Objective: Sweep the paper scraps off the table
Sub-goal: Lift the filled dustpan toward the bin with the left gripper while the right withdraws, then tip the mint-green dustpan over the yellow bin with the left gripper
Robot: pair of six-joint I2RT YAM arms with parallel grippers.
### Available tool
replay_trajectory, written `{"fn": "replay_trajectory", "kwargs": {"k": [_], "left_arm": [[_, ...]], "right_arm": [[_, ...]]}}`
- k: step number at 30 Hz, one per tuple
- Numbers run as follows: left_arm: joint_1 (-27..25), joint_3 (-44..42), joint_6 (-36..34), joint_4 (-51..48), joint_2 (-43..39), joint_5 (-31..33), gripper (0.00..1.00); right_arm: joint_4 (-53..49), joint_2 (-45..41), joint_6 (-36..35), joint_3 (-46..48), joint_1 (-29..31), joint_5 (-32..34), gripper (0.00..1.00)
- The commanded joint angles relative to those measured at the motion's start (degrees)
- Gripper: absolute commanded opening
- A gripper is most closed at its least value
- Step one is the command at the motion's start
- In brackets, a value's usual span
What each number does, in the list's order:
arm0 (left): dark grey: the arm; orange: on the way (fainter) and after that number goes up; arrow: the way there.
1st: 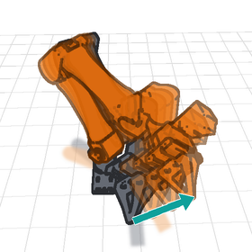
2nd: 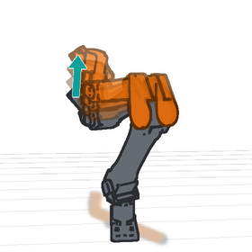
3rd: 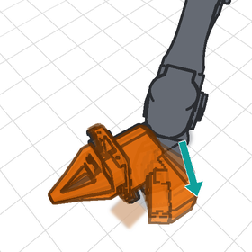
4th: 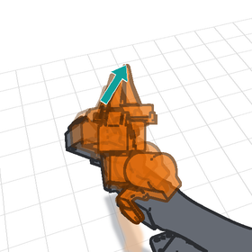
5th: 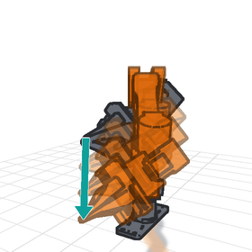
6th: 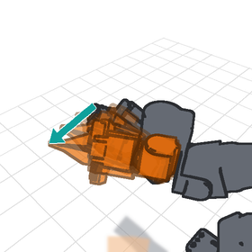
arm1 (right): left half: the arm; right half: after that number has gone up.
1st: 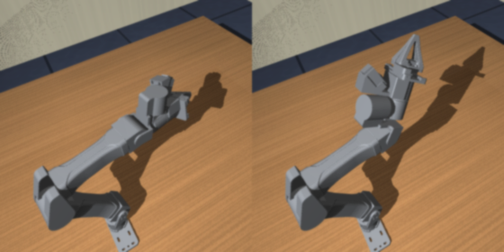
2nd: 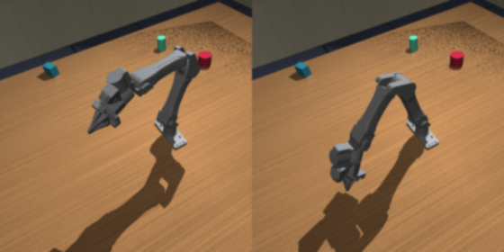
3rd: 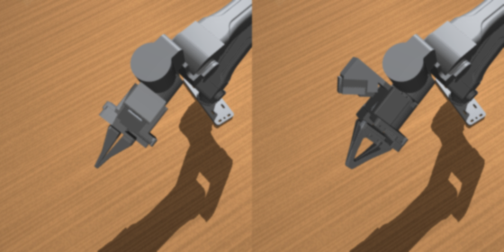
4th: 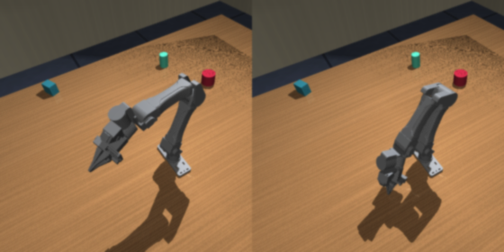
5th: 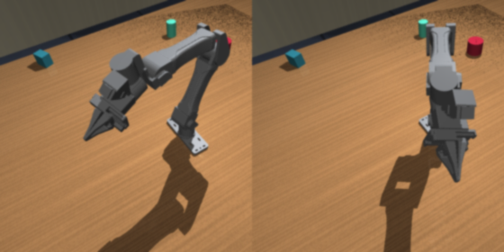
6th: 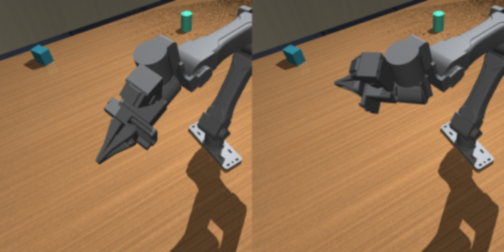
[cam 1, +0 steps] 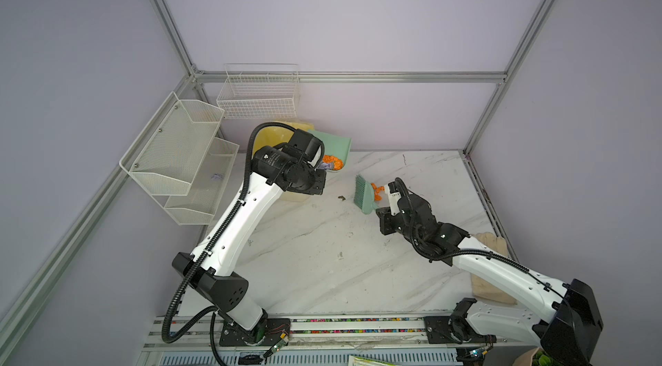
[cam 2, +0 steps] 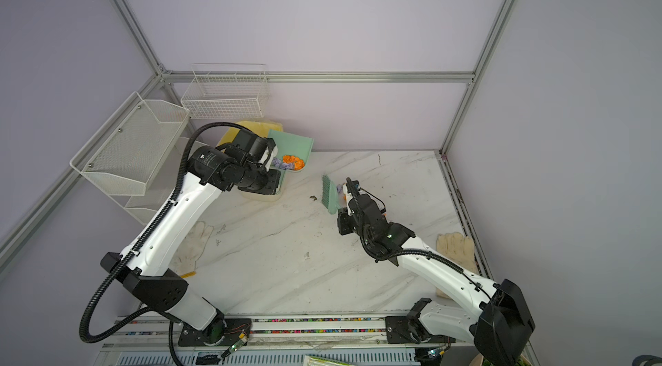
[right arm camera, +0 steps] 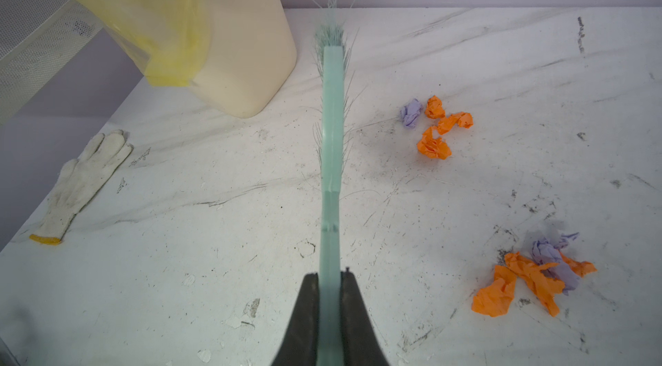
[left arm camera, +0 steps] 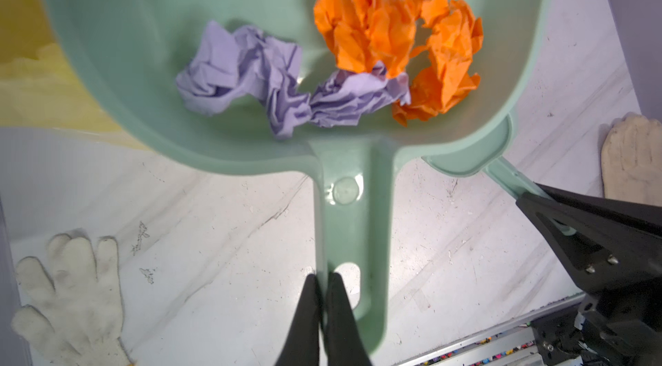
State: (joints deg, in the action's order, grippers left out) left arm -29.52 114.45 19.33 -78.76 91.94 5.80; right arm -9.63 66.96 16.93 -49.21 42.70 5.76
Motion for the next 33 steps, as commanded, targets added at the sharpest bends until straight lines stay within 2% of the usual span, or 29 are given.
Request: {"fn": "replay_trajectory", "kwargs": {"k": [1,6,8,15,18,28,33], "left_arm": [[2.49,7.76,-3.23,-1.21,-0.54,4.25,0.0],[7.63,8.94,-6.47,-0.73,-0.23,7.65,0.0],[8.68,7.24,-6.76,0.8,-0.9,11.22,0.0],[12.02,3.31,-11.24,4.8,-1.19,16.06,0.0],[12.27,3.16,-13.33,4.41,-0.54,21.26,0.0],[12.04,-3.52,-19.51,6.01,1.23,45.29,0.0],[11.58,-4.11,-21.26,8.63,3.21,51.25,0.0]], "right_arm": [[1.5,-1.03,0.4,0.35,-0.07,0.66,0.0],[1.41,-1.01,0.73,-0.18,-0.07,-0.04,0.0],[1.42,-0.94,1.13,-0.24,-0.07,0.37,0.0],[1.3,-0.71,2.1,-1.06,-0.07,-0.07,0.0],[0.23,-1.01,2.59,-1.17,-0.07,-0.2,0.0],[-0.21,-3.07,4.03,-0.17,-0.05,-0.49,0.0],[-0.15,-3.6,4.33,0.03,-0.07,-0.59,0.0]]}}
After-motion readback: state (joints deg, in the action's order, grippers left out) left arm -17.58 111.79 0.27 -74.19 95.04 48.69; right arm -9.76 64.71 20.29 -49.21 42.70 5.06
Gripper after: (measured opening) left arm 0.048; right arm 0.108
